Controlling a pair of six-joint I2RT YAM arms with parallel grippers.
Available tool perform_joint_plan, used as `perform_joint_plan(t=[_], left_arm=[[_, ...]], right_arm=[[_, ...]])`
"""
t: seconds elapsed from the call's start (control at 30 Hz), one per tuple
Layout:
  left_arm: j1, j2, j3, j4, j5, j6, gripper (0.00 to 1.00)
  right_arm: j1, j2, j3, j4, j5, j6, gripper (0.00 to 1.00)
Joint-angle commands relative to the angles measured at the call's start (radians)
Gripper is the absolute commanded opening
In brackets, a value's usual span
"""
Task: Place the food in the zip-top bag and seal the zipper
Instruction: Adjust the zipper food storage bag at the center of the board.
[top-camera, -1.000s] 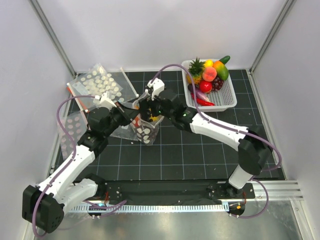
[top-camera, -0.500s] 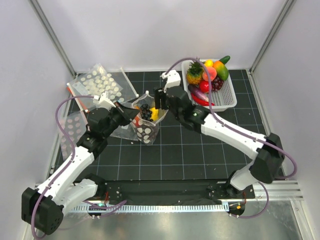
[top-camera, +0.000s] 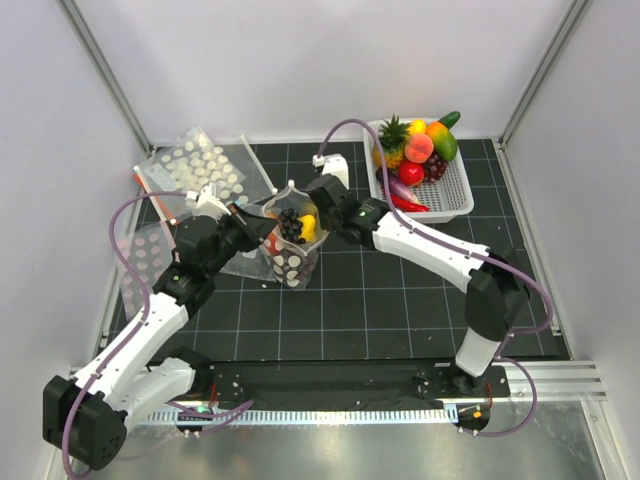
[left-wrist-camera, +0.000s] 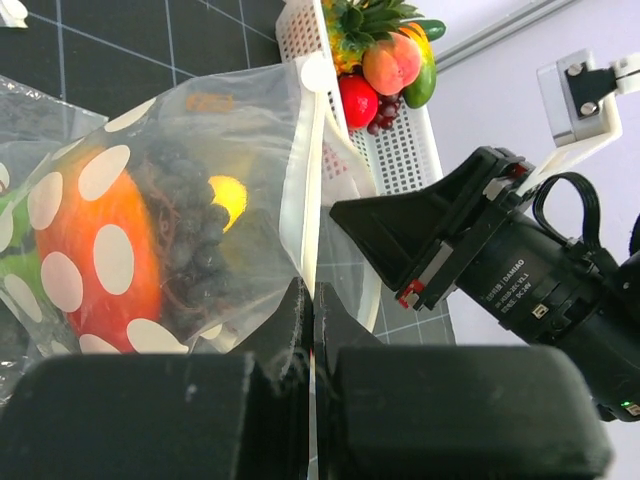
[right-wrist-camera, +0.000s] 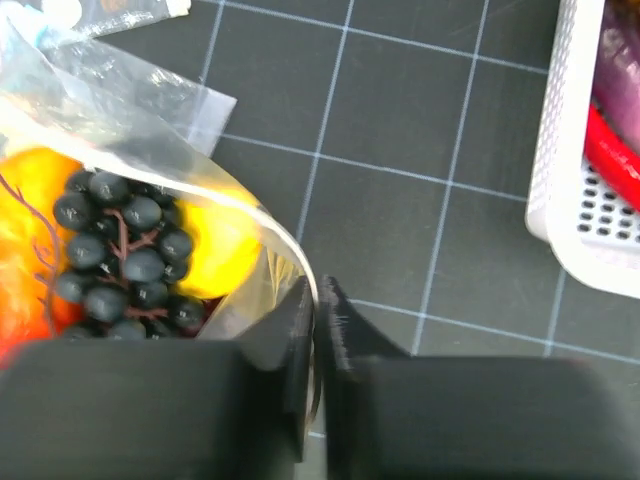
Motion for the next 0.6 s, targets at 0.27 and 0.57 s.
perform_joint_plan(t=[0.27,0.57], left_arm=[[-0.031,0.173,0.096,0.143,0.268,0.036,0.0],[-0.108,0.25,0.207,0.11,0.452,0.131,0.07]], right_arm=[[0.116,-0.384,-0.268,0.164,0.085,0.013,0.01],[0.31,-0.433,-0.374,0.333,0.248,0.002,0.34]])
